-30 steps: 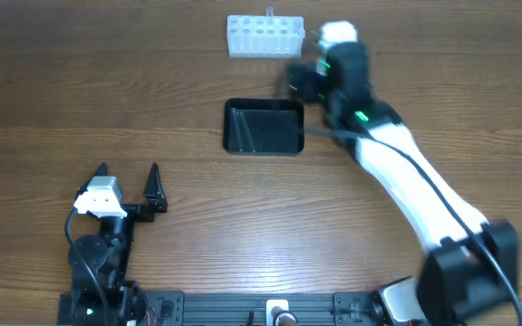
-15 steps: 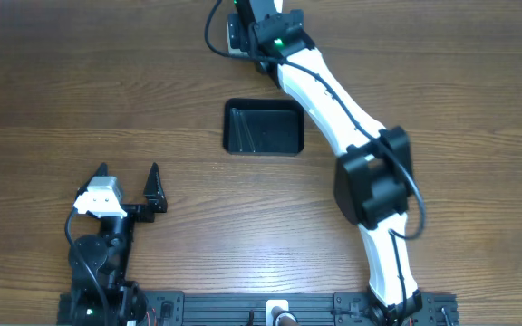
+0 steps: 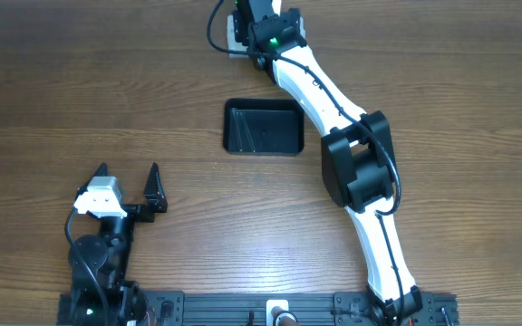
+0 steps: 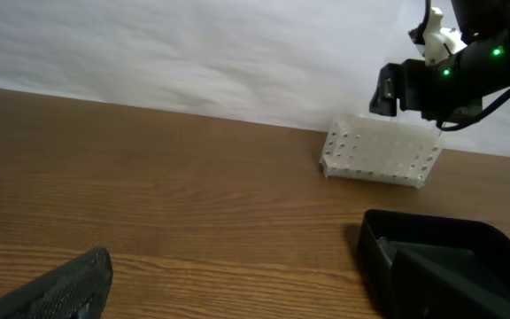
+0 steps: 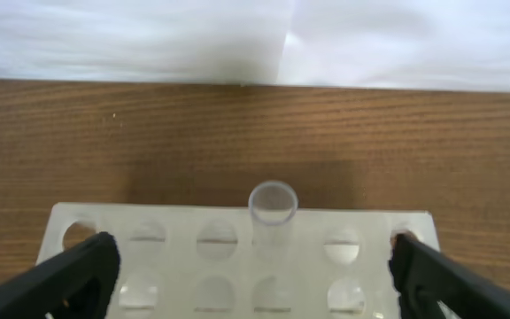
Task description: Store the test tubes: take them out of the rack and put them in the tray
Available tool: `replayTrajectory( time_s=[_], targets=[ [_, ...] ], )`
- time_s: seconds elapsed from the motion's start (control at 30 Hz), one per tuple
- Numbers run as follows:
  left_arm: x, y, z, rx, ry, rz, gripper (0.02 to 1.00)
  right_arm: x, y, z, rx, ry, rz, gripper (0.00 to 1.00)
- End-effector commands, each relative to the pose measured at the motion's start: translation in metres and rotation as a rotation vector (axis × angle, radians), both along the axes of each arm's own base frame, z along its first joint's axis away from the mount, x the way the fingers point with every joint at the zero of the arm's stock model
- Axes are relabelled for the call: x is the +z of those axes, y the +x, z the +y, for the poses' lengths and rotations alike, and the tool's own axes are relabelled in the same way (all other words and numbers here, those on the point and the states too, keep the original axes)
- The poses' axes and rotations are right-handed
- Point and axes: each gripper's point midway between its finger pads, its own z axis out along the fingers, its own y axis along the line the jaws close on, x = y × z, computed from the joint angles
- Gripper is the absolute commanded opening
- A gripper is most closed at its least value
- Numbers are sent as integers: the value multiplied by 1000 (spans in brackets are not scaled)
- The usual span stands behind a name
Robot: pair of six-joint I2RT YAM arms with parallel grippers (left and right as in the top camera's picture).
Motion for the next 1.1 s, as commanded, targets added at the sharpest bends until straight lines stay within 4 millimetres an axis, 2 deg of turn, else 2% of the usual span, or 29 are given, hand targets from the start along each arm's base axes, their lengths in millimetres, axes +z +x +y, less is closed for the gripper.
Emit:
replayTrajectory(
  time_s=[0.03, 0.33, 0.5, 0.73, 0.97, 1.1],
  targets=[
    [-1, 0, -3, -16, -8, 0, 1000, 8, 8, -3, -15, -2, -31, 757],
    [-1, 0, -3, -16, -8, 0, 1000, 5, 12, -6, -22, -3, -39, 599],
    [-1, 0, -3, -16, -8, 0, 1000, -5, 16, -5, -13, -15, -44, 606],
    [-1, 0, -3, -16, -8, 0, 1000, -6, 18, -10, -21, -15, -43, 573],
    [-1, 0, -3, -16, -8, 0, 1000, -5, 18, -10, -21, -15, -44, 364],
    [-1, 0, -3, -16, -8, 0, 1000, -5, 18, -10, -21, -15, -44, 332]
  ],
)
